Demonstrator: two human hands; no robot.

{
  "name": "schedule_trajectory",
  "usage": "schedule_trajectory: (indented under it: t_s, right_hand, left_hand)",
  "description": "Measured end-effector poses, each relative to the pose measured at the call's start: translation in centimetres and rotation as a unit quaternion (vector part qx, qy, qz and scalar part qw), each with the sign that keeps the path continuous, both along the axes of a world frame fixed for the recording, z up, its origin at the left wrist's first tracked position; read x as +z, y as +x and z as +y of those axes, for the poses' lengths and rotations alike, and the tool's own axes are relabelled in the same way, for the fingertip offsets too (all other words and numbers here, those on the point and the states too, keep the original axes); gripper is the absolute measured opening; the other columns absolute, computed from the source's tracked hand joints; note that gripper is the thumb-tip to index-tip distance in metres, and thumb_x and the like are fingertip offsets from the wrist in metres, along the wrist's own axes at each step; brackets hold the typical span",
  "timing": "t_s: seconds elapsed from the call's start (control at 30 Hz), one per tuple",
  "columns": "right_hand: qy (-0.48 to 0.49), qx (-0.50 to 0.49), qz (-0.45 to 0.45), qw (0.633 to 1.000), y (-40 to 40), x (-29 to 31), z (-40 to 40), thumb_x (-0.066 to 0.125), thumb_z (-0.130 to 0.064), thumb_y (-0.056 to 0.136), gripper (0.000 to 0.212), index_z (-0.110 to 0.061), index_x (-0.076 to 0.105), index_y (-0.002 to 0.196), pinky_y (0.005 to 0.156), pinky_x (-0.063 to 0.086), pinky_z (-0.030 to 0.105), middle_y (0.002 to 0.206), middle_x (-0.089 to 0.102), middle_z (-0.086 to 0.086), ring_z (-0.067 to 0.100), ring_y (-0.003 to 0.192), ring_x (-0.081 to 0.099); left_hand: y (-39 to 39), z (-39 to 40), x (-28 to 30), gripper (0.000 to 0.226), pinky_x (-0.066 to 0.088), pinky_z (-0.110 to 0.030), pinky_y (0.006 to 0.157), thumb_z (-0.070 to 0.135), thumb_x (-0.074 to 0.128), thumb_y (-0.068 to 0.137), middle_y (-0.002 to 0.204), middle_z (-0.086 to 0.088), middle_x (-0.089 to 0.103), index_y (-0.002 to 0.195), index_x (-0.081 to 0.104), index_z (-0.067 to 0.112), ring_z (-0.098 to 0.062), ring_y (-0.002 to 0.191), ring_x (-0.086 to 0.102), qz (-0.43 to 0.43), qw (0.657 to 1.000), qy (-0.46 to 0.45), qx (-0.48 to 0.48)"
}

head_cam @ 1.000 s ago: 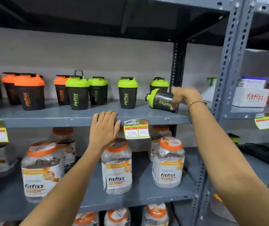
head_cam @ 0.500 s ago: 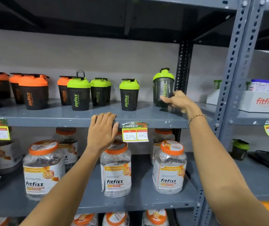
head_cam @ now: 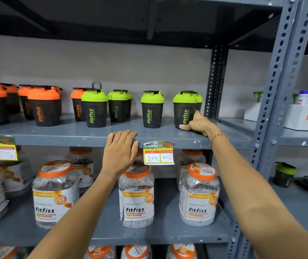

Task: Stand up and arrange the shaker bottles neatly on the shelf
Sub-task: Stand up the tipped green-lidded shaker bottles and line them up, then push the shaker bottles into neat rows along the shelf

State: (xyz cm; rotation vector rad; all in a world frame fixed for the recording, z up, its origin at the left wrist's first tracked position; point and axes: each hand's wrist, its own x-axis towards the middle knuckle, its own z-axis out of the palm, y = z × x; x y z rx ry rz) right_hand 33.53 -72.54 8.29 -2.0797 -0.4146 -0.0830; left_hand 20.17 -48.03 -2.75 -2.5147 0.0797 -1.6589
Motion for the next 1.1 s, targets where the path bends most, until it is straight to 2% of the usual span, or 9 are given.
schedule_trajectory:
  t_s: [0.13,0.2,0.3,0.37,0.47,0.53,0.73,0.83,1.1]
  right_hand:
    - [-0.027,0.002,-0.007,1.000,0.0,0.1,-0.1,0.080,-0.008,0.074,0.060,-0.007,0.048,0.126,0.098,0.043,0.033,0.117,0.061,0.004,0.022,0.111,0.056]
    - [-0.039,0.008,0.006,0.999,0.0,0.1,-0.3,0.082,-0.013,0.073,0.064,-0.006,0.048,0.126,0.099,0.045,0.036,0.120,0.062,0.006,0.023,0.110,0.058]
    - [-0.045,-0.001,0.021,0.999,0.0,0.3,-0.4,0.088,-0.029,0.062,0.102,-0.006,0.025,0.139,0.105,0.044,0.044,0.130,0.055,0.009,0.027,0.120,0.054]
    - [-0.026,-0.012,0.007,1.000,-0.2,0.3,-0.2,0.087,-0.034,0.063,0.120,-0.004,0.007,0.147,0.110,0.038,0.042,0.140,0.046,0.009,0.028,0.131,0.045]
    - [-0.015,-0.046,-0.030,0.998,-0.3,-0.2,0.5,0.085,-0.038,0.067,0.120,0.002,0.004,0.146,0.109,0.035,0.038,0.146,0.040,0.012,0.029,0.136,0.038]
    - [-0.009,-0.077,-0.060,0.995,-0.4,-0.4,1.0,0.085,-0.038,0.067,0.110,0.002,0.013,0.141,0.108,0.035,0.037,0.145,0.041,0.015,0.030,0.135,0.039]
    - [-0.014,-0.110,-0.066,0.992,0.0,-0.3,1.3,0.084,-0.031,0.070,0.097,0.003,0.022,0.136,0.102,0.041,0.039,0.141,0.045,0.019,0.034,0.130,0.044]
    - [-0.019,-0.122,-0.056,0.991,0.4,-0.1,0.1,0.085,-0.030,0.068,0.092,0.001,0.027,0.133,0.099,0.043,0.041,0.136,0.050,0.017,0.033,0.126,0.049]
    - [0.006,-0.144,-0.059,0.988,0.7,-0.5,-2.9,0.085,-0.024,0.069,0.090,0.001,0.028,0.134,0.098,0.045,0.038,0.132,0.054,0.014,0.030,0.122,0.052]
  left_hand:
    - [-0.1,-1.6,2.0,0.034,0.035,-0.036,0.072,0.029,0.033,0.095,0.077,-0.003,0.058,0.080,0.059,0.013,-0.024,0.072,0.053,0.014,0.995,-0.090,0.030]
    - [0.0,-2.6,4.4,0.034,0.037,-0.038,0.068,0.029,0.036,0.096,0.076,-0.006,0.060,0.079,0.059,0.012,-0.028,0.075,0.056,0.060,0.986,-0.149,0.054]
    - [1.4,-2.8,7.8,0.028,0.044,-0.037,0.075,0.031,0.048,0.093,0.101,-0.012,0.068,0.108,0.059,0.010,-0.034,0.097,0.061,0.116,0.955,-0.271,0.019]
    - [2.9,-3.1,9.7,0.053,0.044,-0.039,0.091,0.030,0.062,0.088,0.130,-0.014,0.056,0.132,0.044,0.008,-0.033,0.119,0.054,0.168,0.906,-0.381,-0.078]
    - [4.9,-4.4,11.1,0.097,0.033,-0.037,0.108,0.025,0.076,0.080,0.153,-0.016,0.026,0.149,0.012,0.000,-0.031,0.138,0.033,0.214,0.819,-0.499,-0.184]
    - [6.1,-5.1,11.0,0.108,0.032,-0.037,0.110,0.024,0.081,0.075,0.152,-0.018,0.023,0.148,0.006,-0.002,-0.032,0.139,0.031,0.236,0.800,-0.526,-0.170]
    - [8.5,-5.6,10.4,0.107,0.037,-0.043,0.109,0.035,0.083,0.070,0.145,-0.022,0.036,0.142,0.014,-0.003,-0.035,0.133,0.039,0.272,0.825,-0.485,-0.103]
    - [9.0,-5.7,10.0,0.089,0.041,-0.045,0.104,0.033,0.078,0.077,0.138,-0.021,0.045,0.136,0.022,-0.003,-0.037,0.127,0.046,0.261,0.844,-0.460,-0.087]
    - [9.3,-5.5,9.5,0.088,0.039,-0.045,0.106,0.035,0.079,0.075,0.139,-0.023,0.041,0.133,0.025,-0.005,-0.037,0.129,0.042,0.265,0.861,-0.426,-0.086]
